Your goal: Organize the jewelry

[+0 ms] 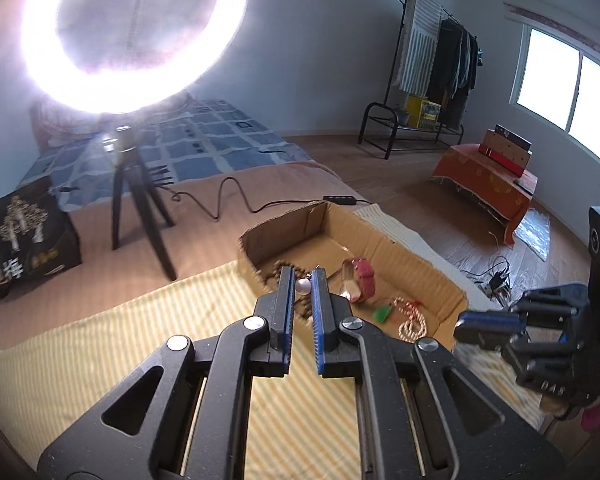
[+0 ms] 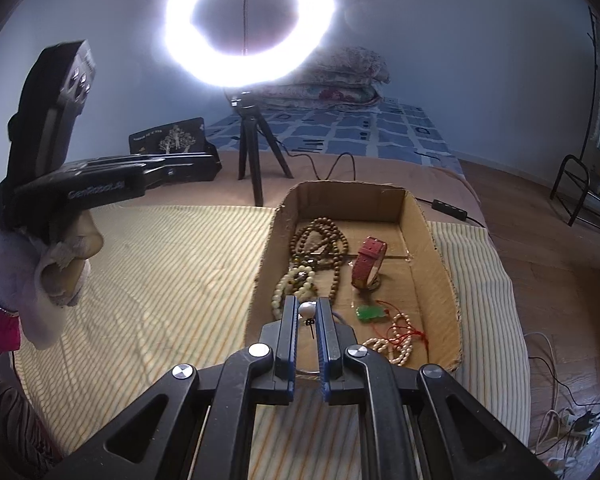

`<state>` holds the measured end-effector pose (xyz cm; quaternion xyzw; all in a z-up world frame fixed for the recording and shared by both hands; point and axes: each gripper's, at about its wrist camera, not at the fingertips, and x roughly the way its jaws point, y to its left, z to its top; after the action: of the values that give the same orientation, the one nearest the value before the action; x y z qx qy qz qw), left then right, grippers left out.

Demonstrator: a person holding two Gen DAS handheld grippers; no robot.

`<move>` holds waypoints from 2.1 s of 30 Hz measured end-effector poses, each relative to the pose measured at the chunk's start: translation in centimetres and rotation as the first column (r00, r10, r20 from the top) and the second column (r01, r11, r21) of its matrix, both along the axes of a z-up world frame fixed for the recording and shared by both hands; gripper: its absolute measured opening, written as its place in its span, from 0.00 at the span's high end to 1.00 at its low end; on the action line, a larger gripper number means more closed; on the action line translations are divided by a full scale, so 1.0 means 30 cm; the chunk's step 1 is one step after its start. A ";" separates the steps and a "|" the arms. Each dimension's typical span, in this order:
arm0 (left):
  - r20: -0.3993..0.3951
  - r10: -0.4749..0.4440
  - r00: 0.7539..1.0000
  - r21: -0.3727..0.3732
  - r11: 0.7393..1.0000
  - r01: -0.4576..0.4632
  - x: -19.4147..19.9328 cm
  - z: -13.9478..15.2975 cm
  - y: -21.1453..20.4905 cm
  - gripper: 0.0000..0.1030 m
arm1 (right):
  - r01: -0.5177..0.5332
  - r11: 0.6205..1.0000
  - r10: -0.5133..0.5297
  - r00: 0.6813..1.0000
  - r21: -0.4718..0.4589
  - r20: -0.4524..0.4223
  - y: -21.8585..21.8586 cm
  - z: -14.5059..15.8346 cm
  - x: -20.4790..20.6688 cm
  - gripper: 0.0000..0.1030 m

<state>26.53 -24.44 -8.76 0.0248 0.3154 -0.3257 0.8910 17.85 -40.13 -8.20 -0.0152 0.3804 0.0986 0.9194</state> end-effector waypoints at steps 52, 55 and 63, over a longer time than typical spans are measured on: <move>0.033 -0.003 0.999 0.044 0.999 0.001 0.071 0.011 -0.212 0.43 | 0.118 0.993 -0.118 0.993 0.004 0.019 -0.090 -0.029 0.073 0.11; 0.040 0.004 0.999 0.036 0.999 -0.006 0.066 0.024 -0.202 0.42 | 0.137 0.991 -0.137 0.990 -0.005 0.026 -0.086 -0.018 0.067 0.04; 0.048 0.023 0.999 0.030 0.999 -0.024 0.054 0.058 -0.169 0.41 | 0.189 0.980 -0.185 0.981 -0.060 0.054 -0.078 0.016 0.060 0.00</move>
<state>28.16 -29.53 -7.01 0.0424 0.2993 -0.3096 0.9015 19.65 -42.47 -7.71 -0.0113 0.3609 -0.0009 0.9325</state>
